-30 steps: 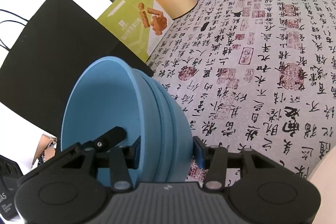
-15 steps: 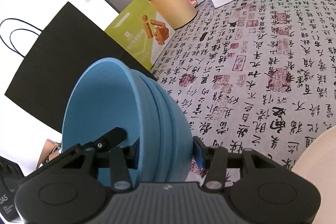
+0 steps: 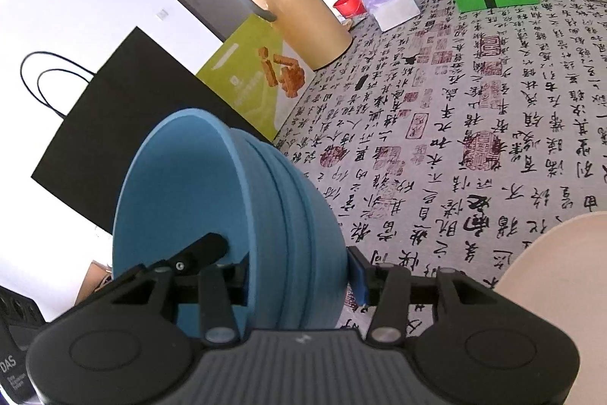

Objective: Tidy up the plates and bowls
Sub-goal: 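Lift the held blue bowl stacks off the table with both grippers, then carry the held blue bowl stacks toward the cream plate stack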

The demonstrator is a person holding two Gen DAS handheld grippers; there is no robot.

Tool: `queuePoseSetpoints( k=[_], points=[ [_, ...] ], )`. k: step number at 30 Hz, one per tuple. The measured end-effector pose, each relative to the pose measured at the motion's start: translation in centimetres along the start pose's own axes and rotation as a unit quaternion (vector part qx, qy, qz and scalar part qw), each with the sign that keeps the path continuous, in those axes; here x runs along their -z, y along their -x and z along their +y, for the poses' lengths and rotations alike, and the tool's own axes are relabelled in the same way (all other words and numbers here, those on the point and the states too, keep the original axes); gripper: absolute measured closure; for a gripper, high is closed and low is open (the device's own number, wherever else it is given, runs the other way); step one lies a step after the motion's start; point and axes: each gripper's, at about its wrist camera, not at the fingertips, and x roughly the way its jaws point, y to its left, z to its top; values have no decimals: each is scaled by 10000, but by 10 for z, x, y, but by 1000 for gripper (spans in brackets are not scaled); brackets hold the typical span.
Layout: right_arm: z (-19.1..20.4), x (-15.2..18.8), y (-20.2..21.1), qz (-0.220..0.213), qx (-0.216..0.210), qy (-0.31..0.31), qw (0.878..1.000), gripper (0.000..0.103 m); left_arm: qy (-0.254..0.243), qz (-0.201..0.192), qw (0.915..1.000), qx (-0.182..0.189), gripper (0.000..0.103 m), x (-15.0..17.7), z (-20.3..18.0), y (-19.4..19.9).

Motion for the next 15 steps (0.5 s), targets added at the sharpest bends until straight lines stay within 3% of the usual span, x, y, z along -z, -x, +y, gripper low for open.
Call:
queuePoseSetpoints(
  k=[15],
  points=[
    [-19, 12, 45, -248, -75, -93, 9996, 57, -199, -90, 9997, 136, 63, 16, -35, 21]
  ],
)
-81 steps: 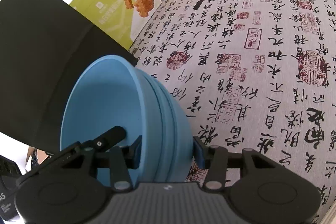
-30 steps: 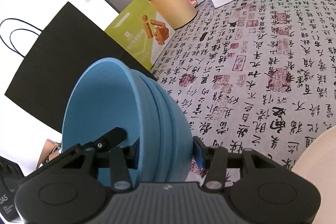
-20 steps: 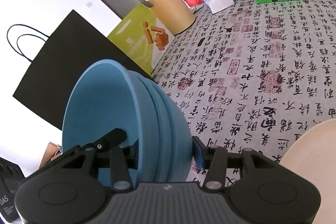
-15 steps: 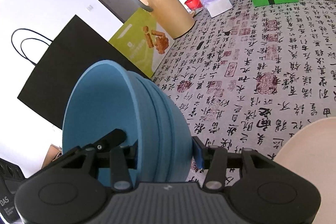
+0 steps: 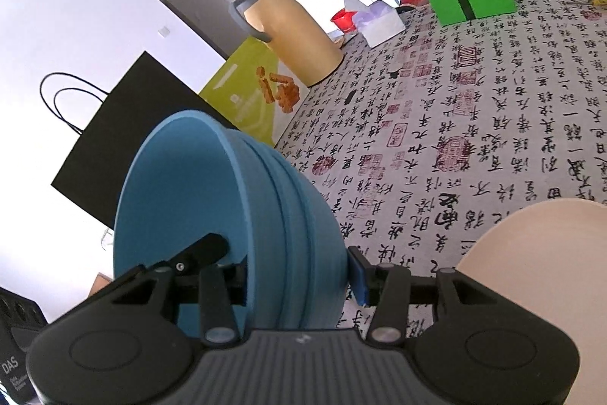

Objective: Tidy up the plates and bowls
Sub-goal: 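Carry the held blue bowl stacks toward the cream plate stack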

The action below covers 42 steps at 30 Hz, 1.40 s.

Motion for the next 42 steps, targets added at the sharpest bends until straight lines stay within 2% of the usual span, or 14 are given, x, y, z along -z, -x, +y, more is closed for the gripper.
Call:
queuePoseSetpoints(
  k=[27, 42],
  points=[
    [-59, 16, 65, -392, 90, -427, 9983, 57, -355, 229, 9984, 364, 63, 34, -64, -4],
    [-98, 23, 95, -568, 327, -704, 9954, 57, -613, 471, 9956, 537, 63, 60, -101, -19]
  ],
)
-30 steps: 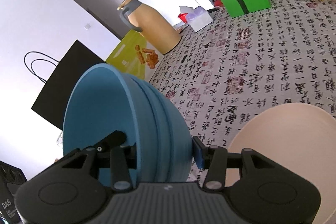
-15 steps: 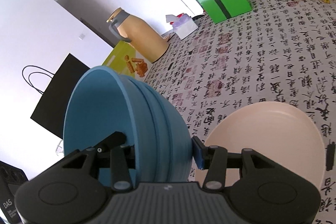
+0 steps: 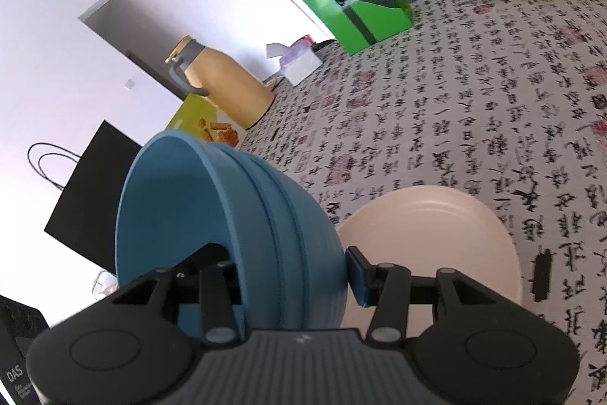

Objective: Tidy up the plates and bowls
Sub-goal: 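Carry the held blue bowl stacks toward the cream plate stack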

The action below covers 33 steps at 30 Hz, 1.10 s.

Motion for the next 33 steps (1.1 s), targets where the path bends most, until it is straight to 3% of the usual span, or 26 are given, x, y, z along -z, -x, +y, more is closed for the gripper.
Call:
queuePoseSetpoints(
  k=[19, 33],
  points=[
    [-54, 5, -2, 125, 214, -399, 9989, 57, -107, 542, 9985, 20, 62, 27, -19, -41],
    [-72, 12, -6, 217, 367, -470, 9980, 57, -56, 788, 9969, 21, 62, 38, -18, -60]
  ],
)
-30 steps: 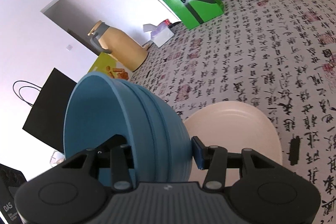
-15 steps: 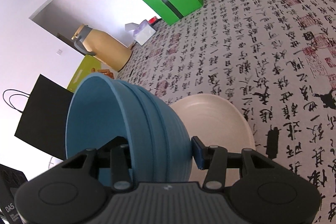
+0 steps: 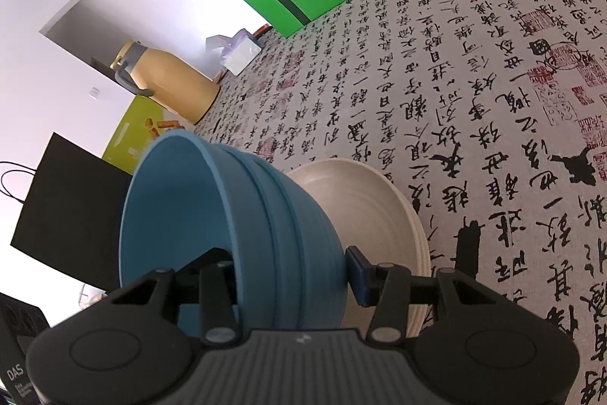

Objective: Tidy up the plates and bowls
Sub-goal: 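Carry the held blue bowl stacks toward the cream plate stack, then lower the blue bowls onto the cream plates and open both grippers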

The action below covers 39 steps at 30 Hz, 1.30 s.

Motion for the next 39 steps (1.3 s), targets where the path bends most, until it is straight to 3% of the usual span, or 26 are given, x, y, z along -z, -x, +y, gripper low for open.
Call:
queuePoseSetpoints(
  k=[21, 26, 29, 31, 33, 39],
  points=[
    [3, -4, -16, -74, 183, 420, 9989, 56, -78, 58, 9999, -44, 61, 1, -1, -12],
    [1, -7, -8, -180, 116, 428, 9989, 51, -124, 6, 9999, -46, 53, 1, -2, -10],
    [2, -6, -3, -260, 128, 552, 9981, 50, -208, -119, 9997, 5, 42, 2, -4, -4],
    [3, -5, 2, -315, 106, 597, 9977, 44, -294, -281, 9992, -50, 31, 3, -5, 2],
    [4, -3, 8, -397, 94, 673, 9969, 31, -344, -422, 9985, -56, 24, 4, -6, 9],
    [8, 7, 33, -748, -66, 941, 9927, 15, -469, -905, 9948, -8, 9, 7, -2, 36]
  ],
)
